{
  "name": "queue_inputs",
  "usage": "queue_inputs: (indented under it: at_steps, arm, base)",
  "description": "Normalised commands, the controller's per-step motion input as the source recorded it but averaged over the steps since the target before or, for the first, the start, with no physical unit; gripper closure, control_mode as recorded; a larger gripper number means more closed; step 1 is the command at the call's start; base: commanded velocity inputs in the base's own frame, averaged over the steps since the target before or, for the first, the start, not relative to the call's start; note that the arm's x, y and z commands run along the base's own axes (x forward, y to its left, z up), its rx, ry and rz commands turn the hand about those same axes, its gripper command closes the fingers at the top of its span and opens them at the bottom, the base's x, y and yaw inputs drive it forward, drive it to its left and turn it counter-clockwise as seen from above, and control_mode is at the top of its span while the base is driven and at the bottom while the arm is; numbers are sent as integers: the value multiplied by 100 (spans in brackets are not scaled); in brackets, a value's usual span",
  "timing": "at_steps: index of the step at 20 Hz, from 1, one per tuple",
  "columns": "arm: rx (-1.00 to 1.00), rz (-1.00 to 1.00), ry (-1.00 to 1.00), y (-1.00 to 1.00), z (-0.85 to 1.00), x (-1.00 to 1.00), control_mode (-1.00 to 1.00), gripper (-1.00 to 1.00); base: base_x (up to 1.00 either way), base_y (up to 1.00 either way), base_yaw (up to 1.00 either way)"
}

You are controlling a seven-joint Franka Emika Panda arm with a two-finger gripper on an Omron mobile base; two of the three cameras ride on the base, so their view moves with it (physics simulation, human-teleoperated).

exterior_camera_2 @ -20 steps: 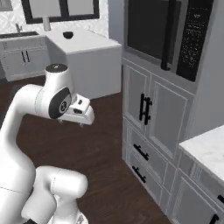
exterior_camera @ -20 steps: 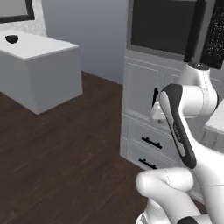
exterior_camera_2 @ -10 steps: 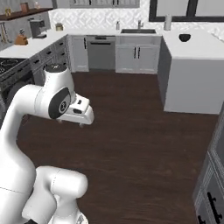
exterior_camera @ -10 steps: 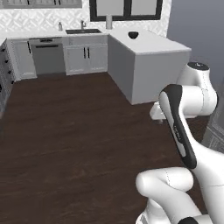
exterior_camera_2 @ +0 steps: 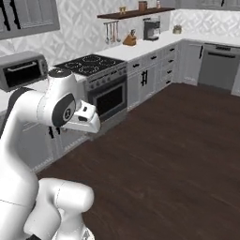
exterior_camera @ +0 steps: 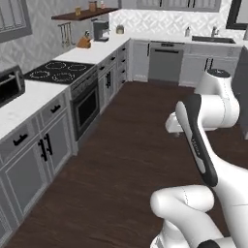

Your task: Grab a lemon wedge from the fridge and one ice cube from the ice bowl, and put them in the glass of lemonade.

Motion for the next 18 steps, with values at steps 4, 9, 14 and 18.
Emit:
queue_inputs:
  at_steps: [4, 9, 14, 18]
  arm:
    - [0, 0, 0, 0, 0, 0, 100, -100]
    - [0, 0, 0, 0, 0, 0, 100, -100]
    - [0, 0, 0, 0, 0, 0, 100, -100]
    - [0, 0, 0, 0, 0, 0, 100, -100]
  base:
    - [64, 8, 84]
    - [64, 8, 84]
    - [64, 9, 82]
    - [75, 15, 78]
